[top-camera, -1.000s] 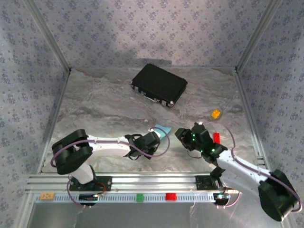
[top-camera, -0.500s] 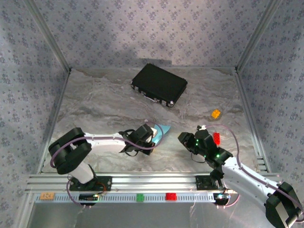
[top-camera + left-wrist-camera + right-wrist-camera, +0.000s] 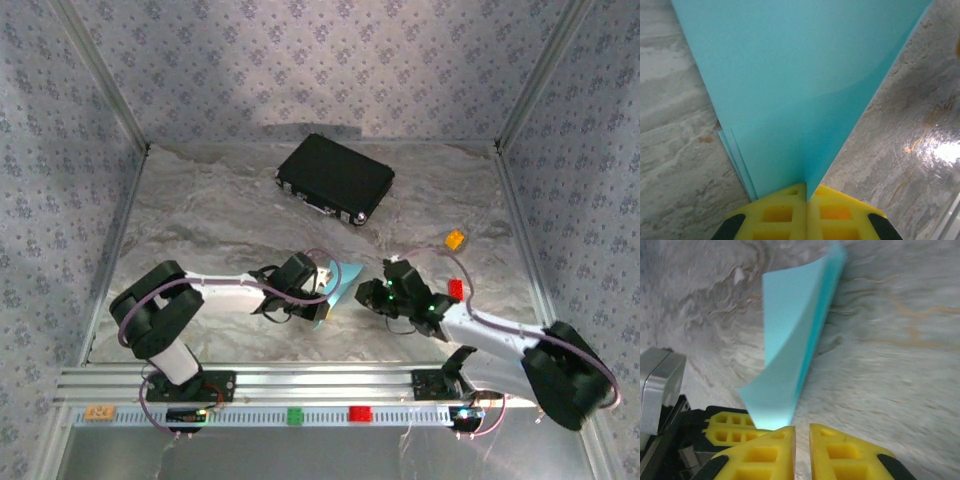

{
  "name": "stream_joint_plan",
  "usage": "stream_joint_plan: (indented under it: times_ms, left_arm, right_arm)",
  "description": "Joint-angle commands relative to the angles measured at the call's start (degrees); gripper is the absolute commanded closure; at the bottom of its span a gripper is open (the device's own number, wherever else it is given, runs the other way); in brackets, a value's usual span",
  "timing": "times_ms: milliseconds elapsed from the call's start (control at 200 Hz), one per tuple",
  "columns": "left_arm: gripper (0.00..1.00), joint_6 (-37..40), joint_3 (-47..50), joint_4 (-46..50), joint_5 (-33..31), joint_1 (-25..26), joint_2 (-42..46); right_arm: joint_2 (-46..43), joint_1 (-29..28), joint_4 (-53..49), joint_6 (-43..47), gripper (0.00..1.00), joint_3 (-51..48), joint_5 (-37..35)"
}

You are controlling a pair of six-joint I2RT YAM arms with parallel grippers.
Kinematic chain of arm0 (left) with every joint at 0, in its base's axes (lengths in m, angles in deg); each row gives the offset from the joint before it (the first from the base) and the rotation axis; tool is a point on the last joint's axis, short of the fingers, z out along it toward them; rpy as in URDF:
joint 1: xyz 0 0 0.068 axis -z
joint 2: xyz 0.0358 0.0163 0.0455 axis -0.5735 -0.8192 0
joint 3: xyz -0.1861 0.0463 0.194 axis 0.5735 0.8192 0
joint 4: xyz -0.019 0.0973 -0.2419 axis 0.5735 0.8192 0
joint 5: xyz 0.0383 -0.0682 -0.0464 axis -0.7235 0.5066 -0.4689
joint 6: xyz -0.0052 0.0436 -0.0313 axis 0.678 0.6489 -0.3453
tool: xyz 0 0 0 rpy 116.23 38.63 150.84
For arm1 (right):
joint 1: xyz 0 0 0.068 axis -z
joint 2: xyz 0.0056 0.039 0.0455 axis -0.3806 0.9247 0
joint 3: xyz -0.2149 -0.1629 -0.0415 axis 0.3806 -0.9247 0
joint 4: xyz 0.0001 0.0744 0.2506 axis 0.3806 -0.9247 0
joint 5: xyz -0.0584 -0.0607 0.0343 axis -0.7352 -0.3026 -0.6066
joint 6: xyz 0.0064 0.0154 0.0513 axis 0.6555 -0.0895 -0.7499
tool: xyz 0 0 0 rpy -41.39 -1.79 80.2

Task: Fold a paper plane with a square sheet of paper (pick it up from the middle)
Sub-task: Fold the wing for the fifth time at the center of the table.

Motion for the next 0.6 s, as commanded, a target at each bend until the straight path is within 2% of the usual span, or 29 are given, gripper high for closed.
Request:
stream_joint_plan:
  times_ms: [0,240,595]
  left_arm:
    - [1.0,-1.1,1.0,-1.3,4.6,-1.3,-2.1]
    - [1.0,-2.9,2.2,-4.9,9.7,-3.7,-3.7]
    - [1.0,-4.7,3.7,-7.2,13.5,-5.7,-4.9]
  right_arm:
    - [5.4,-0.9,7.5,2.6,0.88,3.7,4.9]
    - [15.3,-1.0,15.0,2.3,0.91,6.5,9.1]
    - [22.3,1.3,19.5,1.4,0.92,7.7,11.8]
